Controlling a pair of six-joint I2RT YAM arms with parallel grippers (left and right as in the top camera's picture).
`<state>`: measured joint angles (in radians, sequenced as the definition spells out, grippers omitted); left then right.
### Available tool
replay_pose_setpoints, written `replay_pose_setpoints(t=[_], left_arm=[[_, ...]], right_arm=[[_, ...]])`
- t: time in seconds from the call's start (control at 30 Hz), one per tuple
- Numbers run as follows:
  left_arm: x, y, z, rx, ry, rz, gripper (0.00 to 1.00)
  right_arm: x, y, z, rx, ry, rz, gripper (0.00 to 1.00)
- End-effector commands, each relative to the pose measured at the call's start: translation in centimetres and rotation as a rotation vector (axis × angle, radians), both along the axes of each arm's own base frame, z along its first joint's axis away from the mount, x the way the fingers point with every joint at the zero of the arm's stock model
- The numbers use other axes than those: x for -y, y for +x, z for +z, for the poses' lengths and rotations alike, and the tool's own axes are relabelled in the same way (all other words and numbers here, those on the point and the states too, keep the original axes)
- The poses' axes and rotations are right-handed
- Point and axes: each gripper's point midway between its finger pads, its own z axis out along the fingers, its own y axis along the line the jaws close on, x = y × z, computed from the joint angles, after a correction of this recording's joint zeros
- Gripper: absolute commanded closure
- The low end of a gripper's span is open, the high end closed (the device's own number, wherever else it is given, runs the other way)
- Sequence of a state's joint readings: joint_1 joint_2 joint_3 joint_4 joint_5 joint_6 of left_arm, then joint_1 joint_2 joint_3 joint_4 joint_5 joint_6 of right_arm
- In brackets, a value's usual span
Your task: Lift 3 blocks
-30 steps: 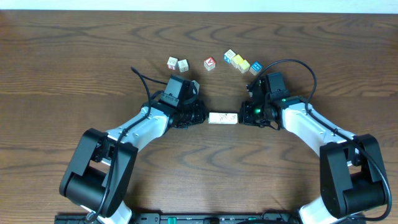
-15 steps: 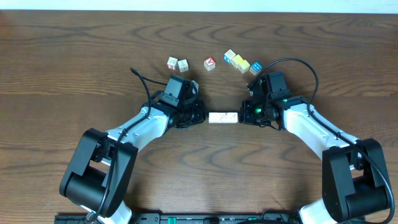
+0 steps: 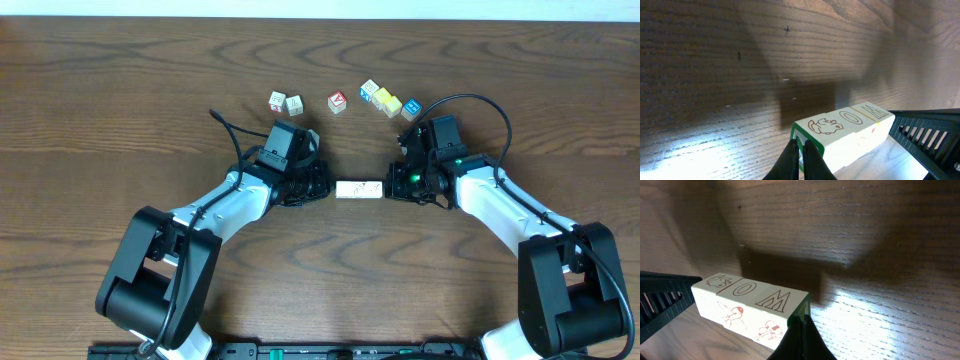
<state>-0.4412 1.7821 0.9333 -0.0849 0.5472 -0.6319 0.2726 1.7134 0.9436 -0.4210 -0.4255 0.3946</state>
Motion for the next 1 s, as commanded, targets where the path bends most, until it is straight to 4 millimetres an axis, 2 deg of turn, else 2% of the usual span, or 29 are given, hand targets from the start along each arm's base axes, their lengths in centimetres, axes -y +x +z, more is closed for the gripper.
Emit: replay_pose_setpoints(t=[0.0,0.27,0.57,0.83,0.97], left_arm=[[1.3,0.1,2.6,0.036,-0.065,-0.031,0.93],[1.3,0.2,3.1,0.048,-0.070,-0.032,0.93],[1.3,0.2,3.2,0.043,-0.075,-0.024,0.93],[1.5,0.3,5.5,0.093,-0.103,-0.029,0.93],[1.4,0.2,5.6,0.090,-0.103,-0.029,0.93]], right_arm=[[-1.7,0.4,2.1,0.034,0.066,0.031,0.99],[-1.7,0.4,2.4,0.041,0.072,0.033,0.99],[-1.7,0.4,4.1,0.081,0.082,0.034,0.99],[-1.7,0.3,4.1,0.073,0.080,0.034,0.99],[-1.7,0.3,4.1,0.070,0.082,0.028,0.99]])
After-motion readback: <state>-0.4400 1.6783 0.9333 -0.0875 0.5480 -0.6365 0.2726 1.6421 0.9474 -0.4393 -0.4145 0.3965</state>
